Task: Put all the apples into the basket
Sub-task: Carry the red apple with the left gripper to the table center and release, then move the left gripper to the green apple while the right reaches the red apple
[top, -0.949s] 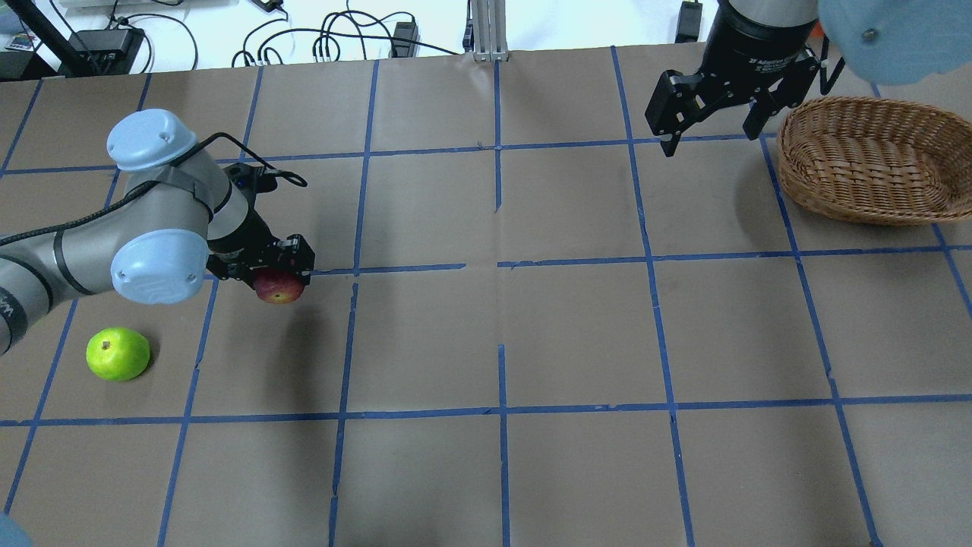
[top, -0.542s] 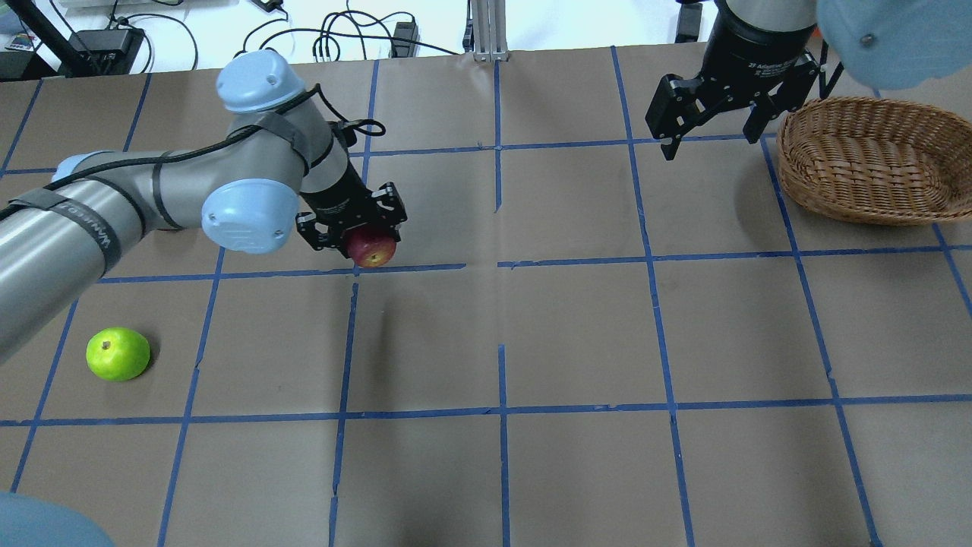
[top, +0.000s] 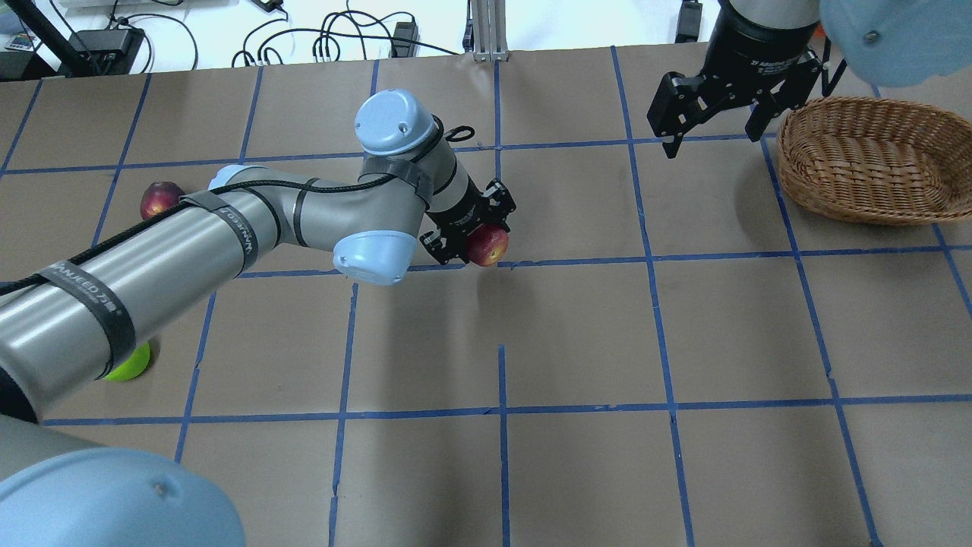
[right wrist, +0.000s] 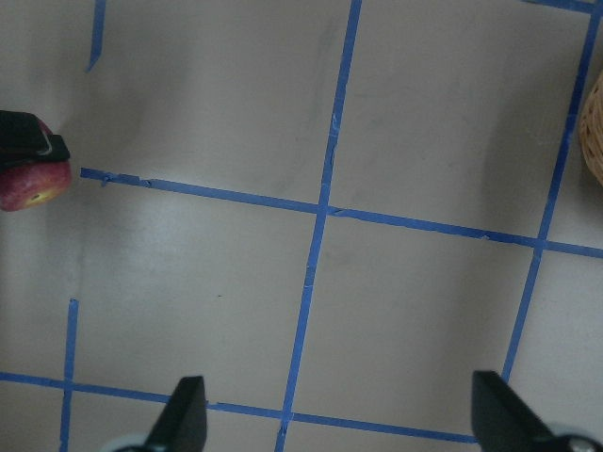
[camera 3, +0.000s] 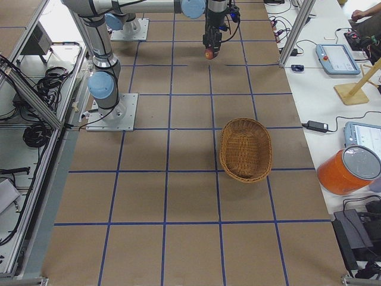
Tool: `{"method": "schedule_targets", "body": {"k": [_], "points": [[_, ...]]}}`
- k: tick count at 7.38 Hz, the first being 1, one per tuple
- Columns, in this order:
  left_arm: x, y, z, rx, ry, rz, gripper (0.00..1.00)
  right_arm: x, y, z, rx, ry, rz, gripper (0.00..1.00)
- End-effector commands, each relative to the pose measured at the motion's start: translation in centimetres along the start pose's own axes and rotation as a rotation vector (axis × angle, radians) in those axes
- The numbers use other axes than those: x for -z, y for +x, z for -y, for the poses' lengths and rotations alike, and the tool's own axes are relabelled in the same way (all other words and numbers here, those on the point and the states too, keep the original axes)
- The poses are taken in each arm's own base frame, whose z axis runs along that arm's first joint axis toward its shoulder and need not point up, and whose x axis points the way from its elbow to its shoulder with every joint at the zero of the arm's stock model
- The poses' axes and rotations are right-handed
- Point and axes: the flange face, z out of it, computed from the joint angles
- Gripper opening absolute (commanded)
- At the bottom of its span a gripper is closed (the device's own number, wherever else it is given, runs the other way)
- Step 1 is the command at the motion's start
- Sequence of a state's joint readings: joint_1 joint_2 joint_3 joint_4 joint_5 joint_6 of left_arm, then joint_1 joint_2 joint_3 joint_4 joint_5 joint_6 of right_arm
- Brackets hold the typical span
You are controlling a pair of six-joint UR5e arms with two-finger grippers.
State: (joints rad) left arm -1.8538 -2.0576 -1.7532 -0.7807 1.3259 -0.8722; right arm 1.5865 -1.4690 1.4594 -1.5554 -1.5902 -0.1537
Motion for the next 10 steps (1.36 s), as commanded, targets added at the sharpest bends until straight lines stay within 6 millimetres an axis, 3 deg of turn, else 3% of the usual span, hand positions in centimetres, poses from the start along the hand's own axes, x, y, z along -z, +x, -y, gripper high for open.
{"method": "schedule_targets", "body": {"k": [1, 2, 4, 6, 7, 9, 10], "points": [[-2.2, -0.2, -0.9, -0.008, 0.018, 0.043, 0.99, 0.1, 0.0, 0.0, 0.001, 0.004, -0.001, 1.0], [-2.4, -0.7, -0.6, -0.052, 0.045, 0.081, 1.0, 0.1, 0.0, 0.0, 0.001, 0.003, -0.001, 1.0], [0.8, -0.3, 0.1, -0.047, 0.041, 0.095, 1.0, 0.1, 0.0, 0.1, 0.001, 0.004, 0.0, 1.0], [8.7, -0.9, 4.3, -0.07, -0.024, 0.172, 1.0, -0.1, -0.1, 0.0, 0.002, 0.0, 0.003, 1.0], [11.3, -2.7, 6.1, -0.161, -0.037, 0.234, 1.0, -0.3, -0.1, 0.0, 0.002, -0.001, 0.003, 1.0], [16.3, -10.6, 11.9, -0.302, -0.057, 0.307, 1.0, -1.1, -0.8, 0.5, 0.002, -0.001, 0.018, 1.0], [18.5, -14.7, 13.2, -0.392, -0.071, 0.336, 1.0, -3.8, -1.6, 2.4, -0.016, 0.032, 0.011, 1.0]]}}
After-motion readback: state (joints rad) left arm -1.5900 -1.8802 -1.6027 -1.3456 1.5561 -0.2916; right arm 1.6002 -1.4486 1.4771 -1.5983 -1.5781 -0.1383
